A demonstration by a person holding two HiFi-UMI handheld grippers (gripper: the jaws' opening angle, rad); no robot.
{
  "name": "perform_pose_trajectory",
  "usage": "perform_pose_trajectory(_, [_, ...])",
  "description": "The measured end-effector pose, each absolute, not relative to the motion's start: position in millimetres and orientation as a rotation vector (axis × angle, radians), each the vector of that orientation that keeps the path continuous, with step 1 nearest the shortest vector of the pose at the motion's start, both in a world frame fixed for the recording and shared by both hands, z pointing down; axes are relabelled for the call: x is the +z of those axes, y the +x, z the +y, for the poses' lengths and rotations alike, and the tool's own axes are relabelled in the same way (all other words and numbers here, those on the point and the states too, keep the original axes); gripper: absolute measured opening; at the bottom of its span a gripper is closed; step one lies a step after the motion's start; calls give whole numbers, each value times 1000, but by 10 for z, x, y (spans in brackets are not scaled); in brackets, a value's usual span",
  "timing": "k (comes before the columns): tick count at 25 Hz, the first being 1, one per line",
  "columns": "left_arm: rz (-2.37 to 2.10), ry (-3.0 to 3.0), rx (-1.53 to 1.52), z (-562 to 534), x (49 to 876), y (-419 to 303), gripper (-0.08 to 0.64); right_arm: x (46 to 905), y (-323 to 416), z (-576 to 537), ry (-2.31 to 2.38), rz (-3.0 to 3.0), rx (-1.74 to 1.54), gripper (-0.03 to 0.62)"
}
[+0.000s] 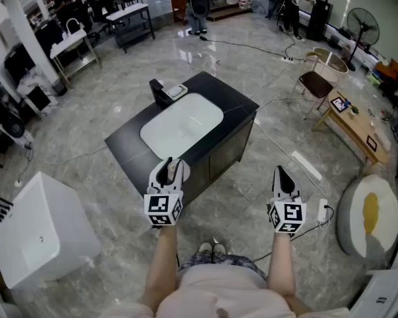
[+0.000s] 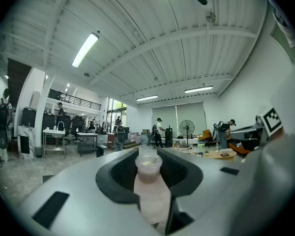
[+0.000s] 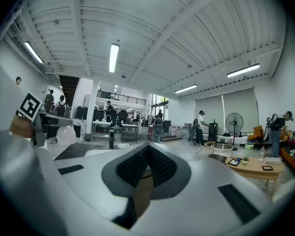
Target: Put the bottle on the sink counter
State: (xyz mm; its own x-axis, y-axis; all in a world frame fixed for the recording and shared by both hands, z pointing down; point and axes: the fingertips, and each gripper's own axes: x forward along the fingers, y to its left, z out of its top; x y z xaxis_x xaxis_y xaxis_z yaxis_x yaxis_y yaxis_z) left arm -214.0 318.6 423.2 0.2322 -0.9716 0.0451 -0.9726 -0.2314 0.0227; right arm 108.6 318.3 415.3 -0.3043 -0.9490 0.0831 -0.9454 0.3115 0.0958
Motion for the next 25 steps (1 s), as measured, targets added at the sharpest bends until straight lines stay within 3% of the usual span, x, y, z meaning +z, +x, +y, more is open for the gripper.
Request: perform_pose_trajectory(25, [-1913, 2423, 25, 3124, 4281, -2212, 133, 4236, 946, 3144, 1762, -2474, -13, 15])
